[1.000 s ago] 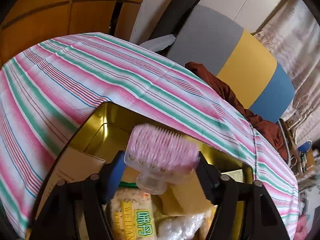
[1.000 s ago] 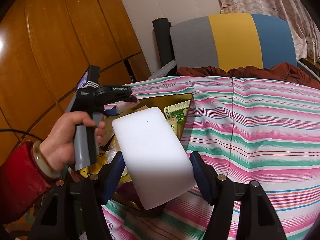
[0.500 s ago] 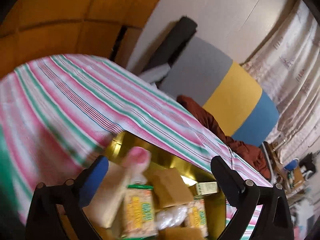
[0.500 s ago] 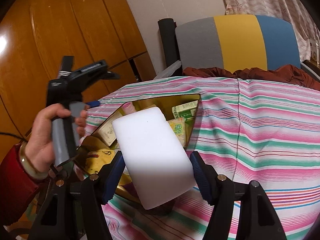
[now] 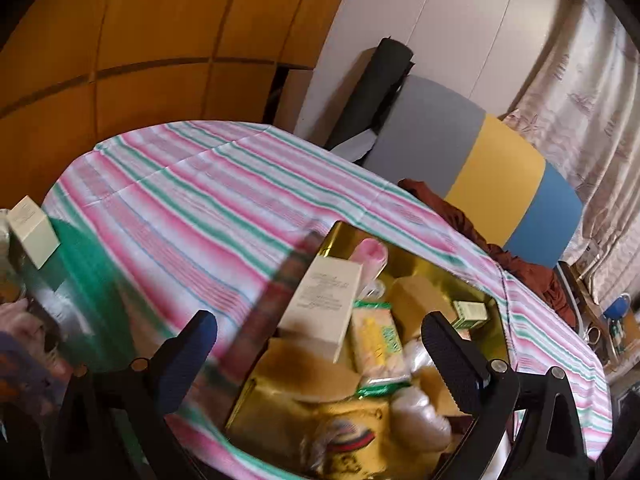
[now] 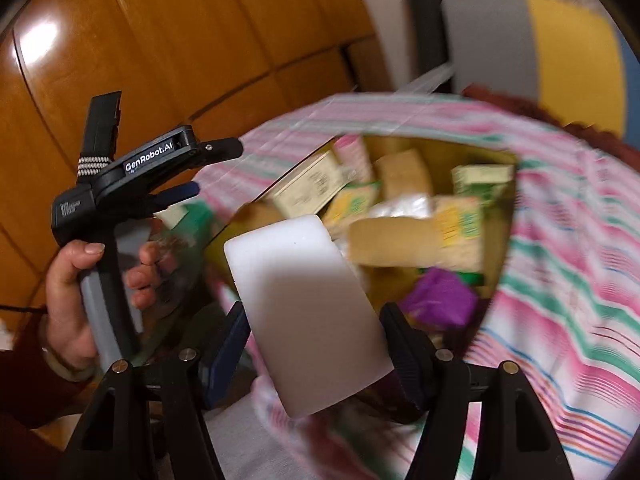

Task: Organize objects
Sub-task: 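Carry the pink roller and white sponge to the gold tray and release both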

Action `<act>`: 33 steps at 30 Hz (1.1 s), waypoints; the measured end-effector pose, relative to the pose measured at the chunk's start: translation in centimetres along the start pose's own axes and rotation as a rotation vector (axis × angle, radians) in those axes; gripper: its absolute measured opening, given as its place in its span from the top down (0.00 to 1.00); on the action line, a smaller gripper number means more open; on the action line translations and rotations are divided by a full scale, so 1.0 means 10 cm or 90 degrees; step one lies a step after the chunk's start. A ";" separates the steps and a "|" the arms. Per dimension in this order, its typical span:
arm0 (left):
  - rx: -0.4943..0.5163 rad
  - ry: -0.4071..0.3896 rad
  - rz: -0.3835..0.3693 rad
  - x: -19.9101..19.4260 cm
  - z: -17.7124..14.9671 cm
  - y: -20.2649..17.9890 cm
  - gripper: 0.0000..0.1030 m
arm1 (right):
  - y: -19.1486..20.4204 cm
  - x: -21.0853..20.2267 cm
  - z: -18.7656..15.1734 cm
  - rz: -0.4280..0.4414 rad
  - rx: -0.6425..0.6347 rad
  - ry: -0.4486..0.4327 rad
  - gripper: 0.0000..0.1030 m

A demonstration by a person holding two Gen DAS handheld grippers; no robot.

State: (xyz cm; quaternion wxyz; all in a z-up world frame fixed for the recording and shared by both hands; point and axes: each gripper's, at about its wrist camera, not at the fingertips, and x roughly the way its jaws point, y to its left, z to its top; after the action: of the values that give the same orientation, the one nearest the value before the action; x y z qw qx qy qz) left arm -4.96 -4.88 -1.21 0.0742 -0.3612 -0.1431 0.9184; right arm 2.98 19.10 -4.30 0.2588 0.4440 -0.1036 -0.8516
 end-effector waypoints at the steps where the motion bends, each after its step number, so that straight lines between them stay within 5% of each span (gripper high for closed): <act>1: 0.001 -0.001 0.001 -0.02 -0.02 0.01 0.00 | 0.00 0.06 0.05 0.019 0.002 0.027 0.34; 5: 0.006 -0.010 -0.003 -0.10 -0.05 0.00 0.00 | -0.08 0.38 0.25 0.041 0.014 0.145 0.34; 9: 0.020 -0.014 -0.003 -0.16 -0.08 -0.04 0.00 | -0.22 0.62 0.30 0.023 0.061 0.204 0.34; 15: 0.021 -0.018 0.022 -0.23 -0.13 -0.06 0.00 | -0.09 0.57 0.30 -0.091 -0.015 0.109 0.30; 23: 0.074 -0.024 0.074 -0.30 -0.24 -0.19 0.00 | 0.03 0.22 0.20 -0.074 0.016 -0.006 0.20; 33: 0.108 0.005 0.094 -0.33 -0.45 -0.33 0.00 | 0.07 0.12 0.14 -0.213 0.058 -0.023 0.20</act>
State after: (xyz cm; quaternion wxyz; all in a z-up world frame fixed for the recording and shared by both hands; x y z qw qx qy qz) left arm 0.63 -1.57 -1.23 0.0373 -0.3668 -0.0375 0.9288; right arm 1.50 17.80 -3.99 0.0909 0.4508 -0.0714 -0.8851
